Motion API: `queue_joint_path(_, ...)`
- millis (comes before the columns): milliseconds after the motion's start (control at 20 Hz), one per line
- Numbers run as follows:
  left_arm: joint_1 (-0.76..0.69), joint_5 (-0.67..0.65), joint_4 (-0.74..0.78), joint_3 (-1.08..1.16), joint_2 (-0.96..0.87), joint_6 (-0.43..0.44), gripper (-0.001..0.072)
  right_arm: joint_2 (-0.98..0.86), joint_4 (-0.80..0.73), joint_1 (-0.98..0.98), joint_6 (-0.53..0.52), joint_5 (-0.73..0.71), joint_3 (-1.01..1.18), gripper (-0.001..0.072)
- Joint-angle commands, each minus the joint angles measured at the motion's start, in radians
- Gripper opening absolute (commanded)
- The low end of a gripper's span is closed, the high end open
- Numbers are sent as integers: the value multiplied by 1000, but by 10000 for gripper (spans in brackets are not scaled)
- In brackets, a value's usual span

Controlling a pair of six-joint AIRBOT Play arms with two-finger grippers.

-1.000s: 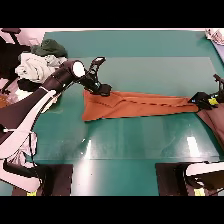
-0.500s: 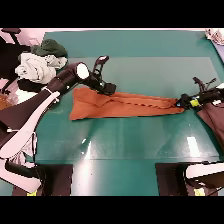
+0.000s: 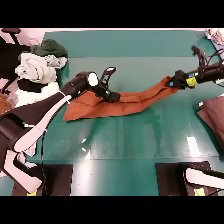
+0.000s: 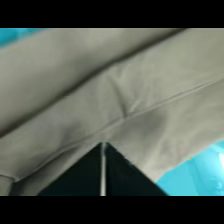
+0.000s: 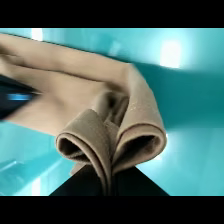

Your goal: Fold the shirts.

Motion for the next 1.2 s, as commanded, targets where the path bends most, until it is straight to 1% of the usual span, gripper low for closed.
queue_joint_path(0,-2,-5,1,-6,-24,7,25,78,9,106,176,-26,92,23)
queue_joint_path(150,-3,5,-11,-8,-43,7,25,105,8,225,298,-79,142,23)
queue_joint_path(250,-3,9,-23,-8,-44,6,25,103,10,305,348,-105,158,23)
queue_joint_path(350,-3,11,-31,-6,-42,6,25,95,8,389,349,-128,157,23)
queue_joint_path(450,-3,-16,-51,24,-42,5,25,69,-10,451,345,-119,157,23)
queue_joint_path(600,-3,-129,-41,129,-14,-2,25,4,-83,508,343,-34,157,23)
queue_joint_path(700,7,-186,24,188,44,-11,25,-30,-131,528,342,4,157,23)
queue_joint_path(850,61,-269,188,251,166,-87,25,-39,-113,545,342,-38,157,23)
queue_joint_path(900,89,-313,246,268,207,-114,25,-39,-97,557,343,-72,157,23)
queue_joint_path(1000,150,-412,348,292,283,-137,25,-47,-66,602,354,-173,157,23)
queue_joint_path(1150,227,-527,450,292,386,-143,25,-104,-24,706,377,-368,158,23)
